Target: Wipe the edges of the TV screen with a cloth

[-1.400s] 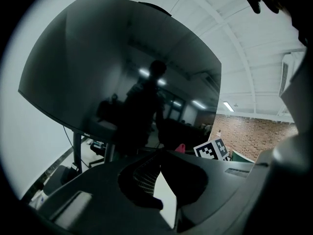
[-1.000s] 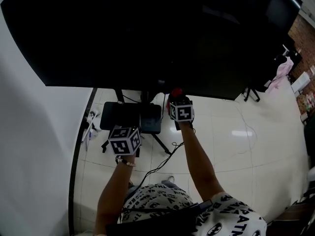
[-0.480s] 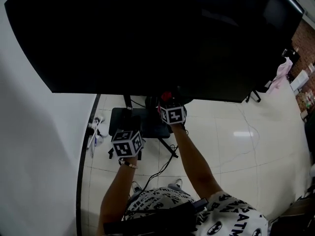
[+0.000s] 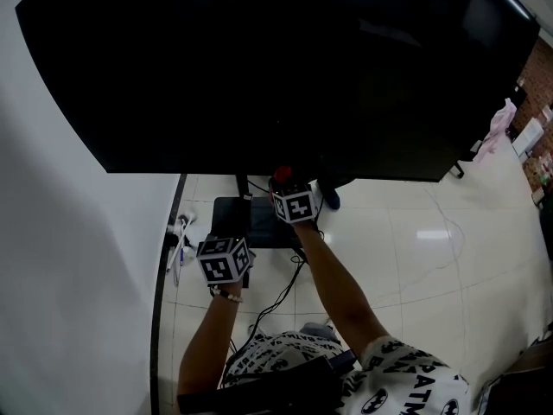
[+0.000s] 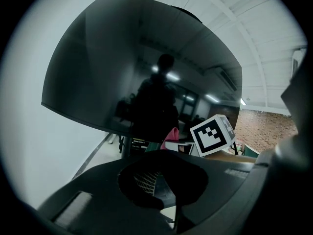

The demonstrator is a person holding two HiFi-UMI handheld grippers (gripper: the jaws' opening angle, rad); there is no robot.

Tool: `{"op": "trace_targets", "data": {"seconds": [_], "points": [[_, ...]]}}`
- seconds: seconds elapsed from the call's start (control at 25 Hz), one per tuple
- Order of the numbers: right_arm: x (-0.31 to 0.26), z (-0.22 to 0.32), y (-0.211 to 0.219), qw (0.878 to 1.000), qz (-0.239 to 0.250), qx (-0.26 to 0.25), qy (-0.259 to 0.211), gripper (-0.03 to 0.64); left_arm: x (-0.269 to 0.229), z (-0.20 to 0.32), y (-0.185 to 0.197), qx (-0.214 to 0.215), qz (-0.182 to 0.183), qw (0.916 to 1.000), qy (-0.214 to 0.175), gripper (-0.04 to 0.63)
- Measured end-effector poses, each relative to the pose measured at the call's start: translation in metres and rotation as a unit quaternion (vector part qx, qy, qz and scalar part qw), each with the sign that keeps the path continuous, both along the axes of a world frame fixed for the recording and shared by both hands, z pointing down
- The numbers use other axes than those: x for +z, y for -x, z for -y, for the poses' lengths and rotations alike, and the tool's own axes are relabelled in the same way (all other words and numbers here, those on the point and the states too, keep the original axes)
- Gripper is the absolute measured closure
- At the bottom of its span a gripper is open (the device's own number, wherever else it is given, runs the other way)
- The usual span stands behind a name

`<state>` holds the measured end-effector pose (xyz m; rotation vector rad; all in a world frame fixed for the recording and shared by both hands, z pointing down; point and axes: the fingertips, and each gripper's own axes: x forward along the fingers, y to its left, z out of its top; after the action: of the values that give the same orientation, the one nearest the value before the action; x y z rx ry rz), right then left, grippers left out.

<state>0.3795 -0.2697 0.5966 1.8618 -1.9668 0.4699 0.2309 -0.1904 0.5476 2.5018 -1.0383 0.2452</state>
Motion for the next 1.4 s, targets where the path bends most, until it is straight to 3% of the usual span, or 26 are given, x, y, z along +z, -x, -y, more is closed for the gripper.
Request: {"op": "trace_targets", "data": {"seconds": [0.24,0.48,0.6,1.0,1.4], "points": [[-0.005,-0.006,0.028,0.999,0.022,-0.032,-0.001,0.535,-0.004,0.013,0.012,0.024,-0.006,0.9997,-0.006,0.606],[-0.049,-0.075,0.041,0.986,0.143,-0.068,-0.05,0.535,-0.01,0.0,0.002,0.052,-0.016,0.9985,-0.002,0.606],[-0.073,-0.112,0.027,0.98,0.173,-0.062,-0.074,0.535,-0.018,-0.013,-0.011,0.055,-0.025,0.9981,-0.009,0.606],[-0.112,-0.217,-0.014,0.976,0.179,-0.02,-0.124,0.535,-0.03,-0.086,-0.059,0.098,-0.048,0.9941,-0.007,0.606],[-0.118,-0.252,-0.021,0.968,0.206,-0.023,-0.14,0.537,-0.029,-0.143,-0.101,0.131,-0.065,0.989,0.019,0.606]]}}
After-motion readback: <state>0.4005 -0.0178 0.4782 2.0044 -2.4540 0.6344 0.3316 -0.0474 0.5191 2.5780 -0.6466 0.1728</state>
